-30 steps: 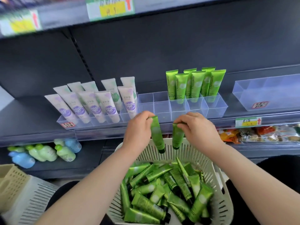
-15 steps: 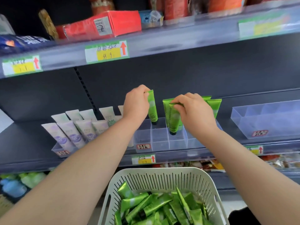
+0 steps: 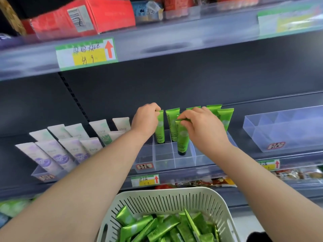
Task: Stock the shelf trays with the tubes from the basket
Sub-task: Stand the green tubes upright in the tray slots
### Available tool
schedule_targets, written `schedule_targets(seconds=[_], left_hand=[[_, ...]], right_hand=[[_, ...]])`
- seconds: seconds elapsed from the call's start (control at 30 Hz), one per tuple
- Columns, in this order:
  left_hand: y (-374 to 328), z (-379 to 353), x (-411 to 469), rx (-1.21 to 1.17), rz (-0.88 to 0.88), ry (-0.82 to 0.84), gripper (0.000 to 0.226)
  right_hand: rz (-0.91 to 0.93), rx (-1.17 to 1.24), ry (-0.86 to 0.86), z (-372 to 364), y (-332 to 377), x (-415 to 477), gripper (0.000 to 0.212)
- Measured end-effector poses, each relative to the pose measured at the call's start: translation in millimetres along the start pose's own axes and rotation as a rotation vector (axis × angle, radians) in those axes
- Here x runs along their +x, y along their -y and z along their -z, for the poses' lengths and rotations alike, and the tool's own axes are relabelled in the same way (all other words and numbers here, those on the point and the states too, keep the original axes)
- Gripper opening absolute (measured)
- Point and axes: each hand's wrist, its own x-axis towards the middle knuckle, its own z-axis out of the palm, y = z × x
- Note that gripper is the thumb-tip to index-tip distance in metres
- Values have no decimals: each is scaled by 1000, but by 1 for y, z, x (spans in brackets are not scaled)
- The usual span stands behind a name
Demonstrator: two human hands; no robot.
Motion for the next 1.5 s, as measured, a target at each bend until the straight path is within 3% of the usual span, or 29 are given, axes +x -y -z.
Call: schedule_targets(seconds=[0.4,1.0,1.33,1.5], left_hand=[[12,45,-30,251,-201,-12,28],[26,34,-65,230,-246,47,30],[25,36,-76,236,-242,53,33],[23,38,-93,242,-246,62,33]], right_hand=[[19,-7,-72,-3,40,38,18],[-73,-175,212,-61,29,45,28],[64,-221,100,-51,32,35,31],[129,-201,14,-47,34,10,23]])
